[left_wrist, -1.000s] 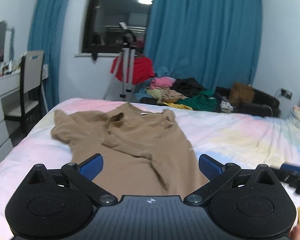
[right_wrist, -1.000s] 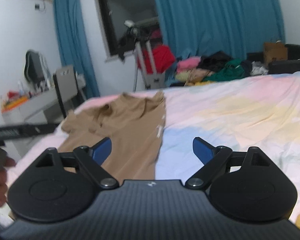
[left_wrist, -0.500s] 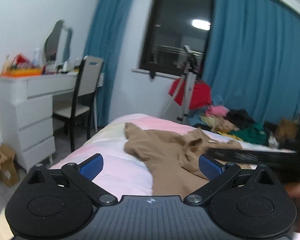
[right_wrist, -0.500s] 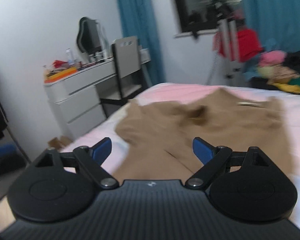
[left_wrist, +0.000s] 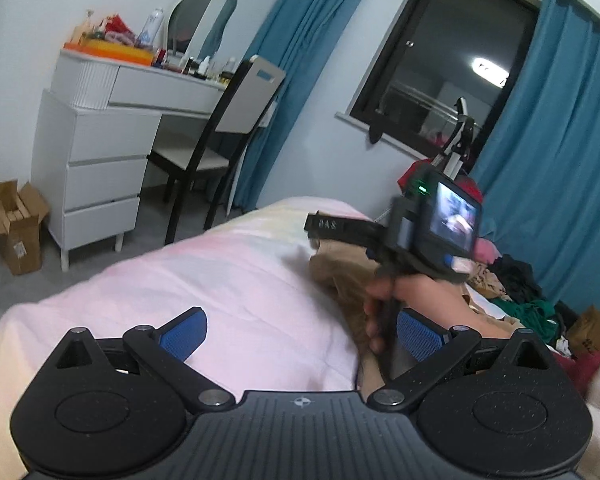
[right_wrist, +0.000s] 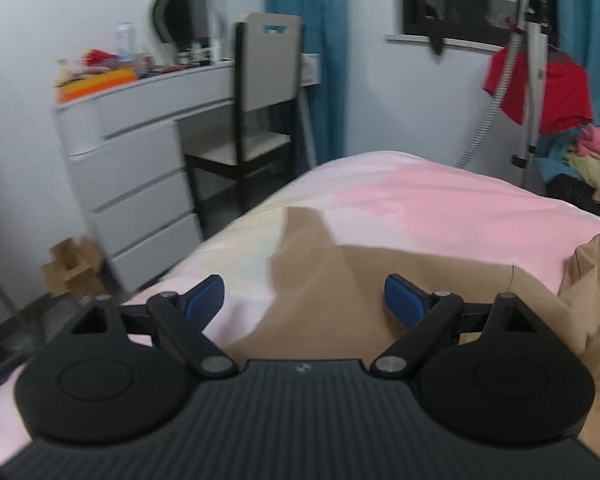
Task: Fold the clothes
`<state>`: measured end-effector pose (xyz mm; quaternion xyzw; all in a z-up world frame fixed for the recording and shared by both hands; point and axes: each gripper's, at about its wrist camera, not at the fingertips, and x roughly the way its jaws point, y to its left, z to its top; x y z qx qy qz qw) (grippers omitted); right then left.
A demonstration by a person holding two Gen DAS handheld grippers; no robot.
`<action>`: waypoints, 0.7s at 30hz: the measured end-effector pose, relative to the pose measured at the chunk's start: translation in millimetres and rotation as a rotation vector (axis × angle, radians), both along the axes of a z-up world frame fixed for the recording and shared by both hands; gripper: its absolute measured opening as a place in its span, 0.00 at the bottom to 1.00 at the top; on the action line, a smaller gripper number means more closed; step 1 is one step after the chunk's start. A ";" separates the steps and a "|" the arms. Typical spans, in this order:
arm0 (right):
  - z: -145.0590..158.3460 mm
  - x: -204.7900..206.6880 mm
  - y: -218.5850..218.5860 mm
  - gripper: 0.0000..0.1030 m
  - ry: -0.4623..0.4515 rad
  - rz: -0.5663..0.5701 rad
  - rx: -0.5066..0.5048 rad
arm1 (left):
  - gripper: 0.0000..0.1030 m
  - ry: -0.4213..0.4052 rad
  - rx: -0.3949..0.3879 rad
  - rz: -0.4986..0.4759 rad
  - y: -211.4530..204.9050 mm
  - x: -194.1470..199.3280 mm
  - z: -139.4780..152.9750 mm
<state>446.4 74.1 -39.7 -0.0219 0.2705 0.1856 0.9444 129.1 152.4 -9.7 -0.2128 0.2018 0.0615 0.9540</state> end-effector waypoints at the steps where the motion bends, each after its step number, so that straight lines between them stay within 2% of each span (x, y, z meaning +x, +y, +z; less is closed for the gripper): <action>1: -1.4 4.6 -0.1 0.62 0.006 -0.012 -0.008 | 0.99 -0.002 0.008 0.000 -1.8 0.0 -0.4; 3: -1.0 9.0 -0.7 0.17 0.018 -0.017 -0.030 | 0.99 -0.007 0.024 0.001 -5.5 0.0 -1.2; 5: 4.1 9.4 -3.7 0.09 0.007 -0.012 -0.039 | 0.99 -0.008 0.028 0.008 -8.3 0.3 -2.0; 6: 13.0 4.2 -8.3 0.08 -0.027 0.004 -0.024 | 0.99 -0.009 0.029 0.012 -9.7 0.5 -2.4; 8: 31.0 -4.1 -20.0 0.08 -0.087 0.027 0.014 | 0.99 -0.031 -0.039 -0.015 -8.1 -2.8 -2.5; 10: 53.4 -11.2 -46.2 0.08 -0.133 0.010 0.098 | 0.99 -0.082 -0.084 -0.038 -7.7 -9.9 1.4; 15: 93.7 -30.3 -141.3 0.08 -0.235 -0.128 0.258 | 0.99 -0.174 -0.062 -0.123 -25.4 -23.8 12.2; 18: 88.9 -42.3 -211.3 0.08 -0.227 -0.283 0.340 | 0.99 -0.185 -0.044 -0.171 -41.0 -27.7 11.3; 21: 63.5 -52.0 -271.5 0.08 -0.157 -0.440 0.372 | 0.99 -0.165 -0.007 -0.207 -58.4 -25.6 6.2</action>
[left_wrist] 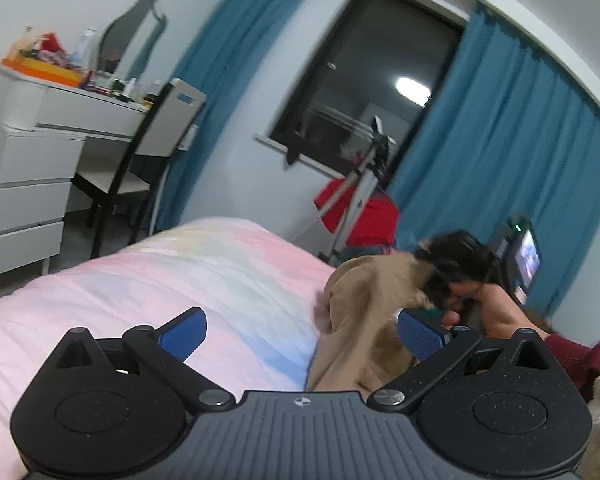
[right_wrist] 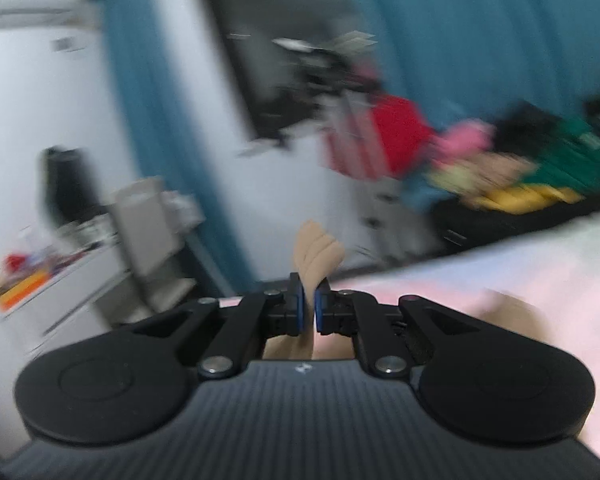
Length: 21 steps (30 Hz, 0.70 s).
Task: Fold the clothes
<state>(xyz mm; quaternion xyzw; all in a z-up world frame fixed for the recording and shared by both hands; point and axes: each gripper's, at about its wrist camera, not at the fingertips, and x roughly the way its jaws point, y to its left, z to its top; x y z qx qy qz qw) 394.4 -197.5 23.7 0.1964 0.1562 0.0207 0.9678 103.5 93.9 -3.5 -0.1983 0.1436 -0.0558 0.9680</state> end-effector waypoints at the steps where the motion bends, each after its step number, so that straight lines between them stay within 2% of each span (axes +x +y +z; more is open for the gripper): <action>1: -11.6 -4.3 -17.0 0.10 0.035 -0.040 0.010 | 0.99 0.006 0.015 -0.009 -5.8 1.0 -2.0; 4: -39.3 -15.1 -48.2 0.11 0.137 -0.112 0.024 | 0.99 0.024 0.036 -0.030 -18.5 4.5 -8.4; 5: -45.7 -17.8 -51.5 0.17 0.160 -0.119 0.020 | 0.99 0.028 0.040 -0.033 -21.0 5.8 -10.1; 6: -50.8 -22.5 -53.0 0.35 0.170 -0.130 0.008 | 0.99 0.032 0.044 -0.036 -23.5 6.9 -11.7; 7: -54.8 -29.6 -51.5 0.50 0.162 -0.144 -0.016 | 0.99 0.037 0.048 -0.038 -24.6 8.5 -12.4; 8: -57.5 -39.3 -49.1 0.81 0.135 -0.153 -0.038 | 0.99 0.040 0.050 -0.038 -25.3 8.9 -12.8; 9: -59.5 -50.8 -46.7 0.88 0.100 -0.157 -0.055 | 0.99 0.042 0.052 -0.039 -26.1 8.8 -13.2; 13: -64.8 -81.8 -24.6 0.87 0.062 -0.129 -0.067 | 0.99 0.057 0.045 -0.022 -20.3 14.6 -13.8; 17: -68.9 -93.9 22.3 0.86 0.064 0.020 -0.122 | 0.99 0.067 0.040 -0.010 -12.9 21.5 -13.1; 20: -72.2 -92.1 59.1 0.85 0.075 0.111 -0.223 | 0.99 0.074 0.047 0.000 -11.8 22.4 -14.0; 21: -75.0 -87.0 69.3 0.76 0.101 0.120 -0.267 | 0.99 0.076 0.049 0.002 -11.1 22.8 -14.0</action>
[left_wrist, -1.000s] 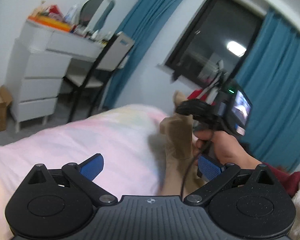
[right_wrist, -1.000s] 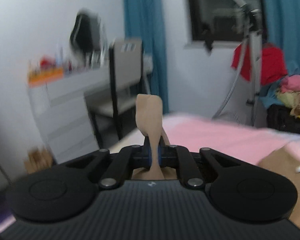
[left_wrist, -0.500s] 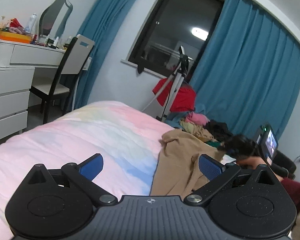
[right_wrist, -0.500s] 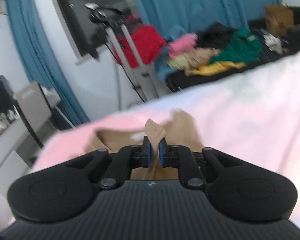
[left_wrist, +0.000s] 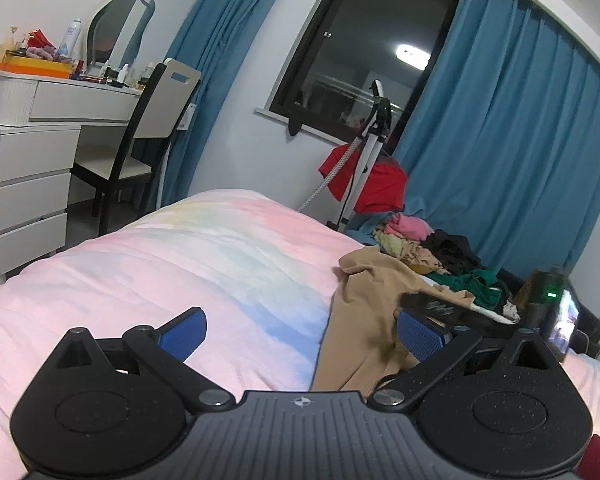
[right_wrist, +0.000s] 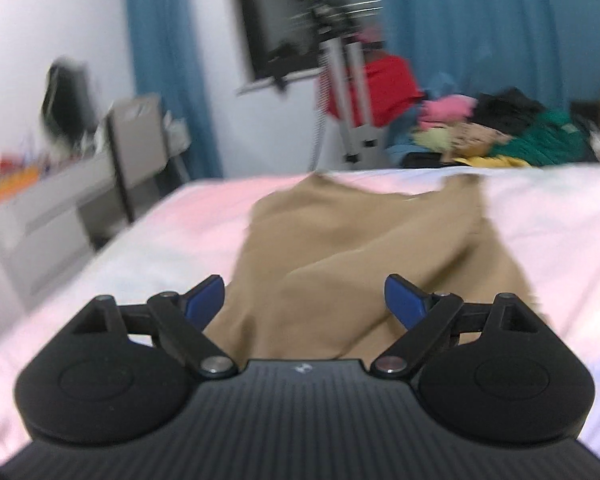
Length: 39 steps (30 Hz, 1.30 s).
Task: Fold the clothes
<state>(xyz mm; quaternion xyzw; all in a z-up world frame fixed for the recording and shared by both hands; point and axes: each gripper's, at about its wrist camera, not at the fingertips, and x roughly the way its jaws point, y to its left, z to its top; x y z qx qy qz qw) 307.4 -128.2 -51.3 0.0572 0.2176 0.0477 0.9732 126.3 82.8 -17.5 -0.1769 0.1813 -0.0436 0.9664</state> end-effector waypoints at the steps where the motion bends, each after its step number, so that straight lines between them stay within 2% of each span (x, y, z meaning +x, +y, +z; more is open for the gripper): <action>1: -3.1 5.8 9.1 0.68 0.033 -0.003 -0.048 | 0.99 0.003 0.001 0.002 0.6 0.4 -0.1; 2: -5.6 12.5 14.8 0.59 0.062 -0.017 -0.083 | 0.99 0.005 0.002 0.003 1.2 0.7 -0.2; 3: -5.6 14.7 14.4 0.41 0.069 -0.040 -0.086 | 0.99 0.008 0.003 0.004 1.8 1.1 -0.3; 5: -2.2 10.3 8.2 0.19 0.051 -0.088 -0.056 | 0.99 0.009 0.001 0.007 2.7 0.7 0.1; 8: 3.8 0.5 -1.6 0.10 0.005 -0.150 -0.018 | 0.99 0.009 -0.012 0.013 5.3 0.5 0.5; 11: 10.6 -21.0 -21.2 0.09 -0.073 -0.208 0.018 | 0.99 0.016 -0.028 0.016 8.4 1.0 0.5; 13: 4.8 -28.1 -41.3 0.09 -0.041 -0.296 0.095 | 0.99 0.021 -0.022 0.014 6.9 0.8 0.3; 16: -15.5 -31.7 -70.9 0.10 0.065 -0.409 0.202 | 0.99 0.020 0.000 0.012 3.7 -0.4 0.8; 19: -26.8 -39.0 -90.6 0.12 0.136 -0.388 0.336 | 0.99 -0.003 0.054 0.017 -0.6 -3.7 3.5; 20: -25.5 -42.4 -94.1 0.18 0.144 -0.366 0.363 | 0.99 -0.011 0.072 0.019 -2.1 -4.8 4.4; 21: -20.3 -48.7 -94.5 0.38 0.138 -0.340 0.368 | 0.99 -0.022 0.086 0.023 -2.8 -6.5 5.6; 22: -13.7 -56.3 -93.7 0.52 0.126 -0.312 0.368 | 0.99 -0.029 0.093 0.022 -3.2 -8.1 6.6; 23: -6.5 -65.8 -92.9 0.75 0.105 -0.286 0.364 | 0.99 -0.030 0.092 0.019 -3.1 -9.2 6.8; 24: 1.8 -77.5 -91.2 0.83 0.076 -0.267 0.351 | 0.99 -0.028 0.090 0.016 -3.3 -9.9 6.5; 27: 29.5 -113.4 -85.2 0.81 0.027 -0.214 0.302 | 0.99 -0.024 0.097 0.002 -7.3 -15.2 8.6; 32: 69.5 -178.7 -79.5 0.81 -0.004 -0.158 0.293 | 0.99 -0.031 0.126 -0.020 -17.4 -32.5 14.5; 36: 82.9 -235.7 -70.9 0.81 -0.036 -0.112 0.261 | 0.99 -0.025 0.130 -0.051 -27.7 -53.1 18.1; 39: 88.9 -276.3 -65.6 0.81 -0.059 -0.084 0.237 | 0.99 -0.019 0.165 -0.101 -39.1 -67.7 22.4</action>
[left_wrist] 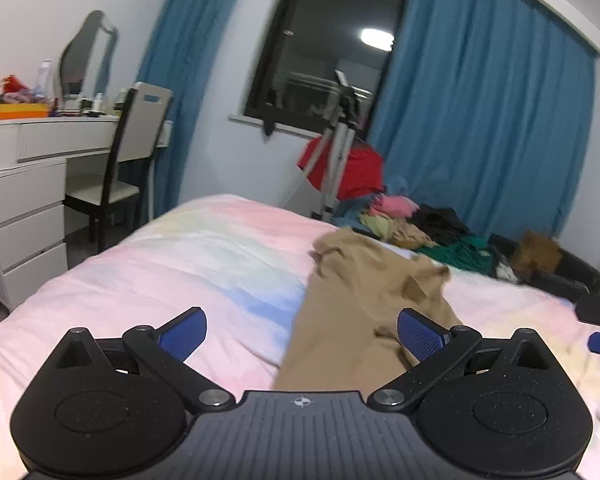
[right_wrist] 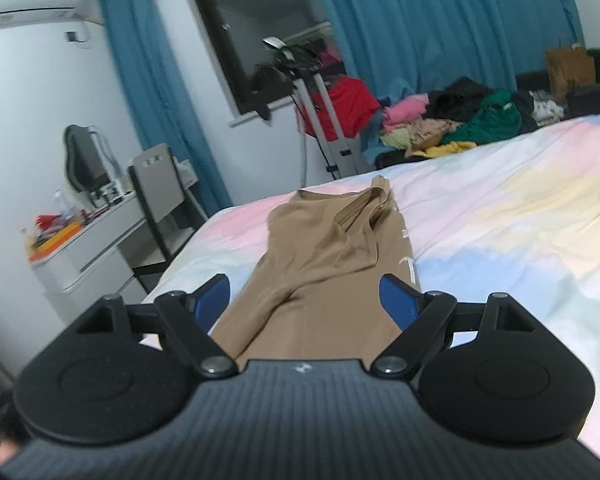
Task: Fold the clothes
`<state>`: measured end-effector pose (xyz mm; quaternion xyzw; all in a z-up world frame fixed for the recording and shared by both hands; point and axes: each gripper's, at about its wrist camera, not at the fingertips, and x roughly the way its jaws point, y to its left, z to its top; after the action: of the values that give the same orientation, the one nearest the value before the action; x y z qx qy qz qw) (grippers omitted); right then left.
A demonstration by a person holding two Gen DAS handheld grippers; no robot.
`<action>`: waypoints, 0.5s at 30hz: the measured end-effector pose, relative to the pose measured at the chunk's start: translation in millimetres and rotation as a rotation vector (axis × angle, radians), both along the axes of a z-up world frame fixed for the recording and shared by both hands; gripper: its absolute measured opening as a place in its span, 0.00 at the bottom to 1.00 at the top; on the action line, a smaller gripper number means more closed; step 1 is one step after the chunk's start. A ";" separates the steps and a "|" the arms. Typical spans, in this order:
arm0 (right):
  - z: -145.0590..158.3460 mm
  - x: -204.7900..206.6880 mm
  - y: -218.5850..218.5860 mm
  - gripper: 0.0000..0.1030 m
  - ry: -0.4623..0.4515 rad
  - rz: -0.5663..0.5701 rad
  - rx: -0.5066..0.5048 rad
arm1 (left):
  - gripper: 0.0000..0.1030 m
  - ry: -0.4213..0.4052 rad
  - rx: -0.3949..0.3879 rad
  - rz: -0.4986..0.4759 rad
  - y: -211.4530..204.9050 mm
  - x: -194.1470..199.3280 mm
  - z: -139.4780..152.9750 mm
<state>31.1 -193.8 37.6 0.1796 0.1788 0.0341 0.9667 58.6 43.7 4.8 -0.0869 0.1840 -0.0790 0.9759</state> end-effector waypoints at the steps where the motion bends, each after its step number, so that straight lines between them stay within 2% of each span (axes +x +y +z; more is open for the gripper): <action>1: -2.0 -11.0 0.4 0.81 -0.007 -0.001 -0.006 | 0.99 -0.006 0.019 -0.007 -4.4 -4.8 1.9; 4: -10.4 -30.3 -2.7 0.81 0.000 -0.007 -0.004 | 0.99 -0.006 0.058 -0.026 -15.7 -16.8 5.2; 7: -14.7 -34.1 -8.5 0.81 0.018 -0.011 0.020 | 0.99 0.081 0.030 -0.024 -15.9 -20.4 0.5; 10: -14.0 -35.9 -14.7 0.81 0.019 -0.018 0.047 | 0.99 0.203 -0.049 0.017 1.6 -19.2 -8.1; 15: -15.6 -40.6 -22.2 0.81 0.016 -0.020 0.072 | 0.99 0.307 -0.186 0.178 50.7 -27.5 -12.6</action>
<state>-9.5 -216.0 22.0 0.2164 0.1836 0.0297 0.9584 31.2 94.3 -7.7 -0.2038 0.3143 0.0049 0.9272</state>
